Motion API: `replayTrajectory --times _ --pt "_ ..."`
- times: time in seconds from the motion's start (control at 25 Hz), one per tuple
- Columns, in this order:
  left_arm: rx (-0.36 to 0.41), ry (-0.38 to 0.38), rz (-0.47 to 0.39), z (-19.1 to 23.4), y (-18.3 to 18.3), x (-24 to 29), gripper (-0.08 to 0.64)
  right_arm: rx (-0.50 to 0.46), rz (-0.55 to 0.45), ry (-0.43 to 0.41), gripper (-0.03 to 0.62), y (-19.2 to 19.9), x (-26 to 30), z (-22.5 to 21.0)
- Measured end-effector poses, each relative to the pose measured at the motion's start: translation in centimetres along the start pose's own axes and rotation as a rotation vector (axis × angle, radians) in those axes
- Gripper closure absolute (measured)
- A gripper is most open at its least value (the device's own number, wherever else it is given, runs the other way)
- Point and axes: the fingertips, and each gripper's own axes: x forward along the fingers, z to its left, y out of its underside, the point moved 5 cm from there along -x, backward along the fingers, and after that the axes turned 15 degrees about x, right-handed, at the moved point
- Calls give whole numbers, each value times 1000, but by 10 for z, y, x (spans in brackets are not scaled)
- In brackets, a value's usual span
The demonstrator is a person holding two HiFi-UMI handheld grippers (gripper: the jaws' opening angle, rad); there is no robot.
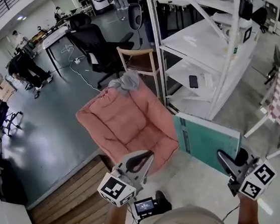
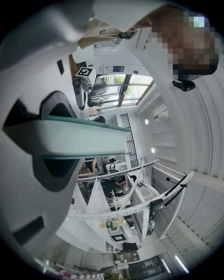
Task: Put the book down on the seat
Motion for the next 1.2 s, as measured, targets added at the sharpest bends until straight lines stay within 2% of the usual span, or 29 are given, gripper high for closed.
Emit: replayTrajectory --times 0.2,0.52,0.84,1.2 --pt "7 28 -16 34 12 -1 535 1 -4 26 439 -3 30 8" --pt "21 17 -31 96 25 -25 535 -21 -18 53 439 -10 83 33" --pt "11 -61 -40 144 53 -51 535 -48 32 17 439 -8 142 48" --pt "-15 -172 28 186 84 -52 535 -41 92 -76 439 -17 226 14"
